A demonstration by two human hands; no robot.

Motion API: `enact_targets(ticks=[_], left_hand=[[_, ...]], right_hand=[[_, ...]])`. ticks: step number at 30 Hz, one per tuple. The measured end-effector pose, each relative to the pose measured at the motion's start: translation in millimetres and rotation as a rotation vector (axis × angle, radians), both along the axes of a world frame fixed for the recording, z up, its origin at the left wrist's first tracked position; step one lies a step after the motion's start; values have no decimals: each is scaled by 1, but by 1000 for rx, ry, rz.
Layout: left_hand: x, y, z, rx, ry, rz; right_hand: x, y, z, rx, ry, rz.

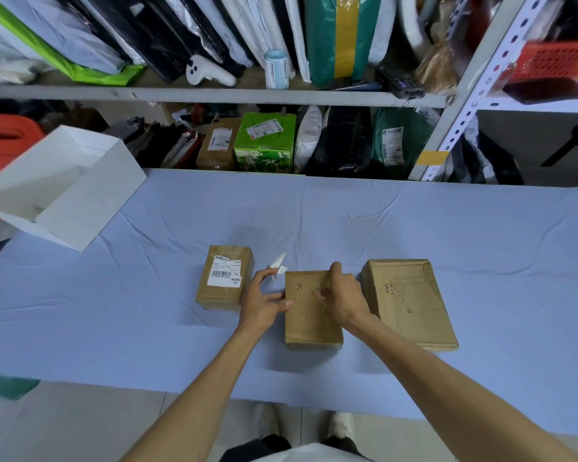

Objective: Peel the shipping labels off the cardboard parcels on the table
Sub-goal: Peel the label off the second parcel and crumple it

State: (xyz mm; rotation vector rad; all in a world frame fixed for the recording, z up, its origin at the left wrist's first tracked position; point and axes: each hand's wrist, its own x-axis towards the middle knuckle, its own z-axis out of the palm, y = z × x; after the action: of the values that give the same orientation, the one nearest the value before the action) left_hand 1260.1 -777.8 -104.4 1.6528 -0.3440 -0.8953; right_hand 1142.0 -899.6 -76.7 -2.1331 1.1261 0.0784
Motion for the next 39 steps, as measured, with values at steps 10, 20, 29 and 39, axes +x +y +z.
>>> enact_targets(ticks=[10, 20, 29, 39], left_hand=[[20, -10, 9, 107, -245, 191], [22, -26, 30, 125, -376, 262], [20, -43, 38, -13, -374, 198], [15, -48, 38, -148, 7, 97]], right_hand=[[-3, -6, -5, -43, 49, -34], [1, -13, 3, -208, 81, -16], [18, -1, 39, 119, -591, -47], [13, -3, 43, 114, -639, -128]])
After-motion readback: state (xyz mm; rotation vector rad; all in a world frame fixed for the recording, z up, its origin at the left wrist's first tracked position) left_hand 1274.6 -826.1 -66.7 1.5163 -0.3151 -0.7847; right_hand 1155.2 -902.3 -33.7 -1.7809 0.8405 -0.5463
